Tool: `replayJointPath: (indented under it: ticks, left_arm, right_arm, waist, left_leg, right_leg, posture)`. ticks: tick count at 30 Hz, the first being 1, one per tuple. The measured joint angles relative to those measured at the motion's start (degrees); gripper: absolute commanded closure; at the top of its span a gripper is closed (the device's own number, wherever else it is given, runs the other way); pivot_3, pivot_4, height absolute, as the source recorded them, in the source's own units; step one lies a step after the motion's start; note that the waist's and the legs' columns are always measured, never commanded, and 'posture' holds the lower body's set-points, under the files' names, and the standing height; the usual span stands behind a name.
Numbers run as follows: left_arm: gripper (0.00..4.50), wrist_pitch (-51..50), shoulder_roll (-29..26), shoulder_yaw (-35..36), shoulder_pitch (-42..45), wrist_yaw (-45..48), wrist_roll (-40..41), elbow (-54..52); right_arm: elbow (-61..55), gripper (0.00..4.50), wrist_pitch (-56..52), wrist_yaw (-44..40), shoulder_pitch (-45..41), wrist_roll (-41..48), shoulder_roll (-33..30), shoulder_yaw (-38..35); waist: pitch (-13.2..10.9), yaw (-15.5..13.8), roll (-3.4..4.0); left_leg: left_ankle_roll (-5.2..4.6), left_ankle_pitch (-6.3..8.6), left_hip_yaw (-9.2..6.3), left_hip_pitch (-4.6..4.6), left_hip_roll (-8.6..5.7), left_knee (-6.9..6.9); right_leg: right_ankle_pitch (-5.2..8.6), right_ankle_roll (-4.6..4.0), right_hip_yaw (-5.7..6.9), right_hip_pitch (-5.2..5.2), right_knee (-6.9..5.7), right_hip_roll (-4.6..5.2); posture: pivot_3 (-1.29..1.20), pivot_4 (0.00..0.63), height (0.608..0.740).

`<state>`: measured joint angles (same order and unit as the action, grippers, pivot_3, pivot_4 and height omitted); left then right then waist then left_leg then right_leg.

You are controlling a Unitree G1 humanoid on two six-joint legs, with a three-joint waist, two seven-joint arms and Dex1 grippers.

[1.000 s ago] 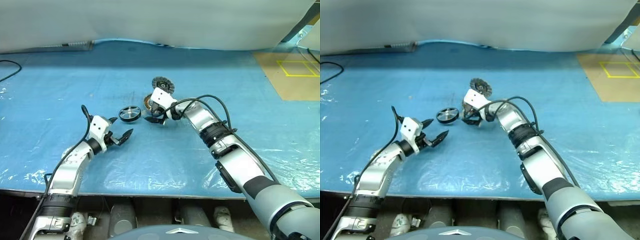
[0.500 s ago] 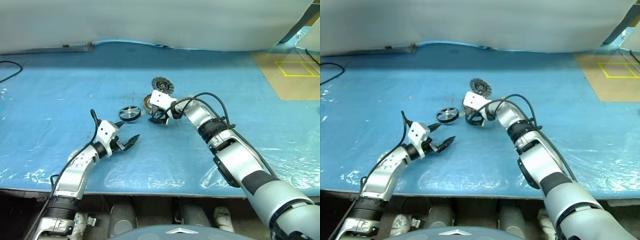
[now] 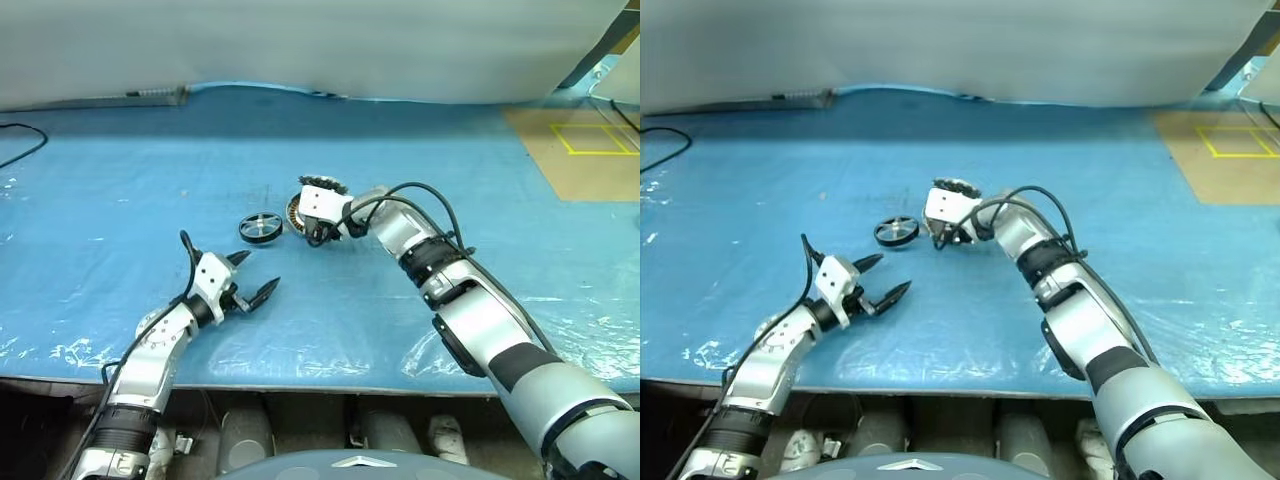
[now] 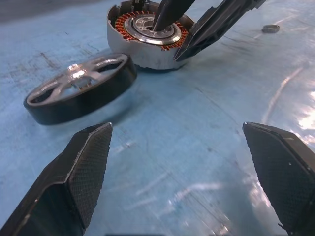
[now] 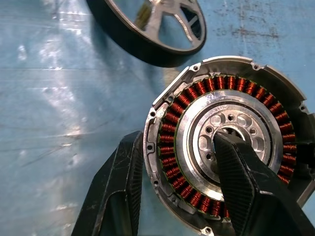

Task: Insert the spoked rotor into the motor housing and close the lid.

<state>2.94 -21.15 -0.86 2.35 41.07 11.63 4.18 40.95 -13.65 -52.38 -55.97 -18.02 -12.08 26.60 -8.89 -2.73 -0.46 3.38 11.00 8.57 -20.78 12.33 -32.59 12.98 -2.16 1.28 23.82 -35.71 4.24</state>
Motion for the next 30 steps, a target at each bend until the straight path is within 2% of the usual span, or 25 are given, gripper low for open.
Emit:
replayJointPath:
  ticks: [7,12,16,21,28,30]
  left_arm:
    - [0.0,0.13,0.14,-0.04,-0.53,1.24,1.34,-0.17]
    - [0.0,-0.59,0.15,-0.06,-0.55,1.68,1.98,-0.37]
    - [0.0,-1.26,0.14,-0.06,-0.57,1.91,2.45,-0.6]
    - [0.0,-2.25,0.05,-0.14,-0.62,2.21,2.61,-1.44]
    - [0.0,-3.45,-0.27,-0.15,-0.6,2.33,2.67,-2.36]
    - [0.0,-3.48,-0.36,-0.15,-0.59,2.43,2.67,-2.36]
  right_arm:
    - [-24.3,2.66,-13.39,-3.58,12.0,0.0,-4.42,0.01]
    - [-39.94,2.66,-23.83,-3.84,19.46,0.09,-6.07,0.16]
    - [-47.41,2.66,-30.34,-3.9,22.44,0.9,-6.91,0.57]
    - [-51.34,2.66,-38.59,-3.93,22.97,4.94,-6.47,-1.12]
    - [-53.94,0.37,-45.27,-3.33,22.58,10.14,-6.83,-1.14]
    - [-54.84,0.37,-47.25,-2.93,22.23,11.81,-7.29,-1.12]
  waist:
    - [0.01,-0.45,0.0]
    - [0.02,-0.48,-0.01]
    - [0.02,-0.48,0.0]
    - [0.02,-0.41,0.0]
    - [0.01,-0.38,0.02]
    - [-0.01,-0.38,0.03]
  left_leg:
    - [-0.14,0.09,0.07,0.79,-0.04,0.39]
    - [-0.1,0.07,0.08,0.77,-0.08,0.68]
    - [0.08,-0.03,0.1,0.77,-0.13,0.99]
    - [0.08,-0.03,0.11,0.78,-0.14,1.13]
    - [0.09,-0.04,0.12,0.78,-0.15,1.14]
    - [0.09,-0.04,0.12,0.77,-0.15,1.13]
  right_leg:
    - [0.04,0.07,-0.07,-0.69,0.32,0.0]
    - [0.05,0.11,-0.08,-0.72,0.69,-0.01]
    - [0.06,0.12,-0.05,-0.72,0.94,-0.01]
    - [0.07,0.13,-0.05,-0.69,0.98,-0.02]
    - [0.07,0.13,-0.06,-0.67,0.98,-0.01]
    - [0.07,0.13,-0.07,-0.66,0.98,-0.01]
  posture:
    - [0.0,0.15,0.74]
    - [0.0,0.15,0.74]
    - [0.0,0.15,0.74]
    - [0.0,0.15,0.74]
    - [0.0,0.15,0.74]
    - [0.0,0.15,0.74]
